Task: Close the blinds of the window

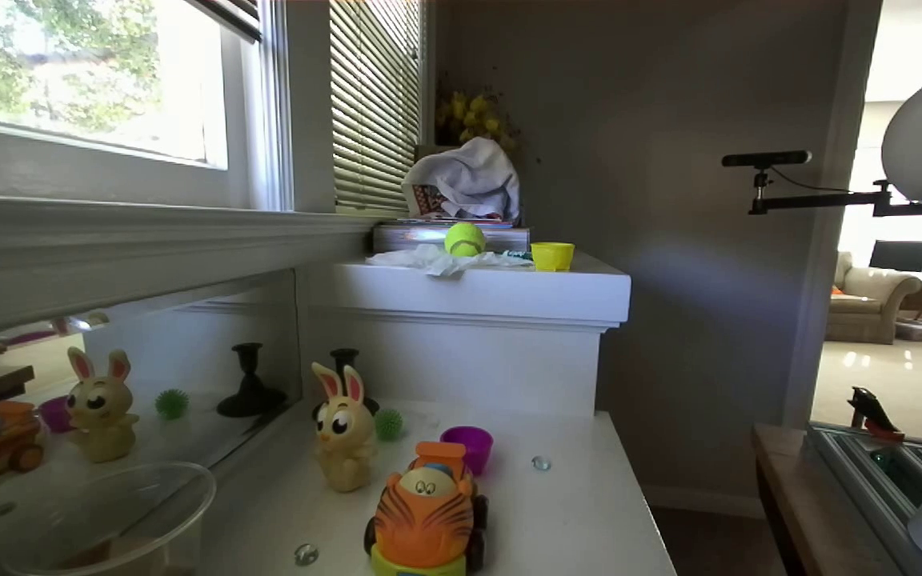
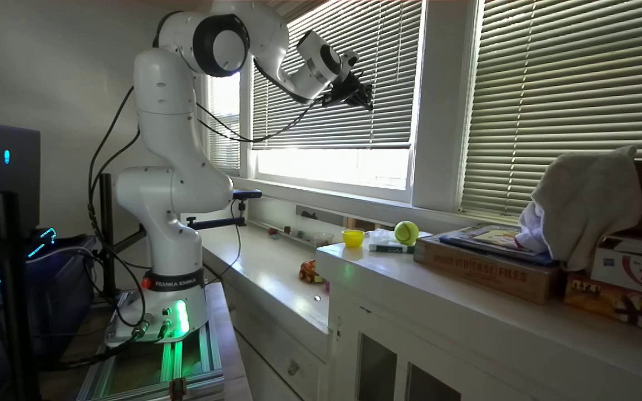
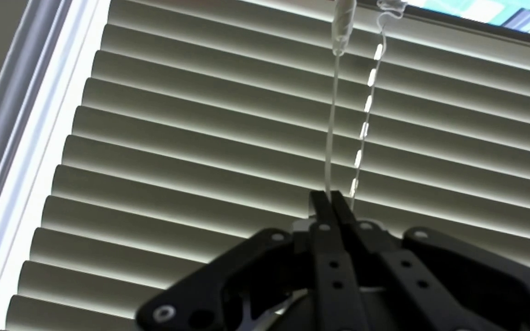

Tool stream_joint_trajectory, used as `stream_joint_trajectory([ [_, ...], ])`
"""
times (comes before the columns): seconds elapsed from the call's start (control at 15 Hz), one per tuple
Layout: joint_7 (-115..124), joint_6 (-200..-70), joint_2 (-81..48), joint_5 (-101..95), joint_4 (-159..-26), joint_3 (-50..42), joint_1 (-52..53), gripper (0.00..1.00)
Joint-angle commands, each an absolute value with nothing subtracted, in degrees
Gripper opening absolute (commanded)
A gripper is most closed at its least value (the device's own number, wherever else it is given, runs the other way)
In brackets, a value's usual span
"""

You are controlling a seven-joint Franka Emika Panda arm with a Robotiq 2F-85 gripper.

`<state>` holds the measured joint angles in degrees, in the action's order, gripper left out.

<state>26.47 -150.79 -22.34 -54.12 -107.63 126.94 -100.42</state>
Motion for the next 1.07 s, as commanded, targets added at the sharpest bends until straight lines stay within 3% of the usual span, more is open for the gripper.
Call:
stream_joint_trajectory([
  [0.0,28.3,-151.0,-23.9,-59.0,-107.4,125.8,-99.5,0.00],
  [1.0,28.1,-152.3,-26.4,-62.3,-105.6,125.7,-99.7,0.00],
])
